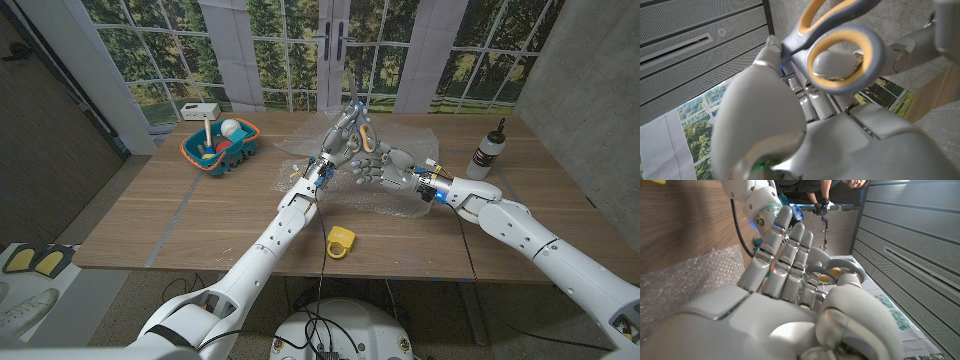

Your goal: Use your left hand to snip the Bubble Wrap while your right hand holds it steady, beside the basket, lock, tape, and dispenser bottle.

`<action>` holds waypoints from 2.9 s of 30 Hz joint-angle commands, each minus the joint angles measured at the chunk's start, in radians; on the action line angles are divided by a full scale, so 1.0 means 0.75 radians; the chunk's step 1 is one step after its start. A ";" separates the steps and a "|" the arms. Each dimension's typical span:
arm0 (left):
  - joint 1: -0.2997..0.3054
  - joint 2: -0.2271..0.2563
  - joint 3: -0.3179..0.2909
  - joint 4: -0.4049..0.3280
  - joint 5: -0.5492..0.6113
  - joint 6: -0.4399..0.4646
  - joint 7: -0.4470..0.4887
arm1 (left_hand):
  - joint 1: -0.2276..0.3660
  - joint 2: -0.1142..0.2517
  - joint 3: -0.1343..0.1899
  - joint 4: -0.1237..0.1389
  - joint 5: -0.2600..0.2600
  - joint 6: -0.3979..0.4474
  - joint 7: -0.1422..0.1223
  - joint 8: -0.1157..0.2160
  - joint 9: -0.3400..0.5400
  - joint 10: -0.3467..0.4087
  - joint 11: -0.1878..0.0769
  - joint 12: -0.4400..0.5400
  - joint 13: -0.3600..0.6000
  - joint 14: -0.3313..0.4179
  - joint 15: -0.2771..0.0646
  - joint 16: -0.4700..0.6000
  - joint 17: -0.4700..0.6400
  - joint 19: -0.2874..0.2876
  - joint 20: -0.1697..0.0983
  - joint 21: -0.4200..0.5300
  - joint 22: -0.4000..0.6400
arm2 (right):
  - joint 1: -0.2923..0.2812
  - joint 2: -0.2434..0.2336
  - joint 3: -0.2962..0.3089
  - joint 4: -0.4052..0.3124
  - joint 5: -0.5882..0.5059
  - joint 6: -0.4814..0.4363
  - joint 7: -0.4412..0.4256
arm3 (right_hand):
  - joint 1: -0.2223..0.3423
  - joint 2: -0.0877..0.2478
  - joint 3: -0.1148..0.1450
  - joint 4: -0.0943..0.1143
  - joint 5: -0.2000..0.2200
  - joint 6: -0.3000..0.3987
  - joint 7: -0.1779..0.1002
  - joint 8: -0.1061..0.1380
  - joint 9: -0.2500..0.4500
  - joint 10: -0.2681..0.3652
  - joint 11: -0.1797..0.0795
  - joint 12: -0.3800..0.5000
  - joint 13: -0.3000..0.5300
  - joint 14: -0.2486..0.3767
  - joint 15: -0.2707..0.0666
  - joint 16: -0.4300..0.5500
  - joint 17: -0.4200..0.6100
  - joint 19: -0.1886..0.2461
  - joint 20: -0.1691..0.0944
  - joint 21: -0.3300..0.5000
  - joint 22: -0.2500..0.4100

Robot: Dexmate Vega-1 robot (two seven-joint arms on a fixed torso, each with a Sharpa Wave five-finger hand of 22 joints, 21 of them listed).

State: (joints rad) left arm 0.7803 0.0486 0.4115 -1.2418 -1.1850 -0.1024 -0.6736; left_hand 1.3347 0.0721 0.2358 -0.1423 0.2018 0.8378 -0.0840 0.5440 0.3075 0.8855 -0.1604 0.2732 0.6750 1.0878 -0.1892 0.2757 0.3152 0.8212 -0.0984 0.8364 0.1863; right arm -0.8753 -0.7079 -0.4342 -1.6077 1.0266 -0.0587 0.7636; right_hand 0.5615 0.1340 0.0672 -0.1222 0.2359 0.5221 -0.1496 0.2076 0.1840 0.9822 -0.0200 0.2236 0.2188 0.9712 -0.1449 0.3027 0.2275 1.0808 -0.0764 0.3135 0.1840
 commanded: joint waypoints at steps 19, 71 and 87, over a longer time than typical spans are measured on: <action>-0.030 -0.065 -0.007 0.109 -0.005 -0.013 -0.112 | 0.078 0.062 -0.001 -0.005 0.014 0.034 -0.022 0.014 0.006 0.004 -0.015 -0.018 0.013 0.002 -0.068 0.010 0.012 -0.019 -0.083 0.023 -0.001 | 0.044 0.034 -0.033 0.046 0.010 -0.040 0.059 | 0.049 -0.027 0.010 -0.020 -0.027 0.038 -0.032 -0.007 0.004 -0.207 0.024 -0.065 0.030 -0.072 -0.010 -0.040 0.031 -0.051 0.011 -0.032 0.008; -0.027 -0.110 -0.015 0.179 0.008 -0.025 -0.156 | 0.080 0.064 -0.010 0.002 0.015 0.011 -0.044 0.026 0.027 0.014 -0.028 -0.031 0.051 -0.001 -0.069 0.014 0.026 -0.052 -0.085 0.065 -0.001 | 0.091 0.108 -0.001 0.203 0.098 -0.070 0.267 | 0.206 -0.070 0.031 -0.051 -0.042 0.341 0.071 0.069 0.033 -0.534 0.032 -0.044 -0.016 -0.402 0.092 -0.114 0.059 -0.252 0.082 -0.125 0.007; -0.017 -0.108 -0.026 0.177 0.010 -0.036 -0.145 | 0.078 0.066 -0.011 0.003 0.011 0.013 -0.047 0.029 0.027 0.014 -0.032 -0.036 0.056 -0.001 -0.069 0.015 0.028 -0.060 -0.086 0.075 -0.001 | 0.089 0.115 0.019 0.222 0.101 -0.049 0.324 | 0.246 -0.080 0.032 -0.051 -0.048 0.358 0.087 0.077 0.058 -0.532 0.020 -0.038 -0.018 -0.423 0.090 -0.108 0.060 -0.270 0.084 -0.129 0.007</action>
State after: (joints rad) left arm 0.7636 -0.0327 0.3975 -1.1104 -1.1780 -0.1226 -0.7870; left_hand 1.3418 0.0649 0.2285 -0.1444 0.2113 0.8415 -0.1065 0.5676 0.3238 0.8942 -0.1769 0.2500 0.7161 1.0864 -0.1877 0.2816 0.3341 0.7781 -0.0841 0.8857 0.1840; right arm -0.8092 -0.6255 -0.4272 -1.4539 1.1011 -0.1046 0.9771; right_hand 0.7323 0.0791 0.0902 -0.1544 0.2029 0.8056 -0.0892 0.2703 0.2212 0.5753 0.0019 0.1888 0.2045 0.6586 -0.0608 0.2147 0.2672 0.8822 -0.0142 0.2166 0.1862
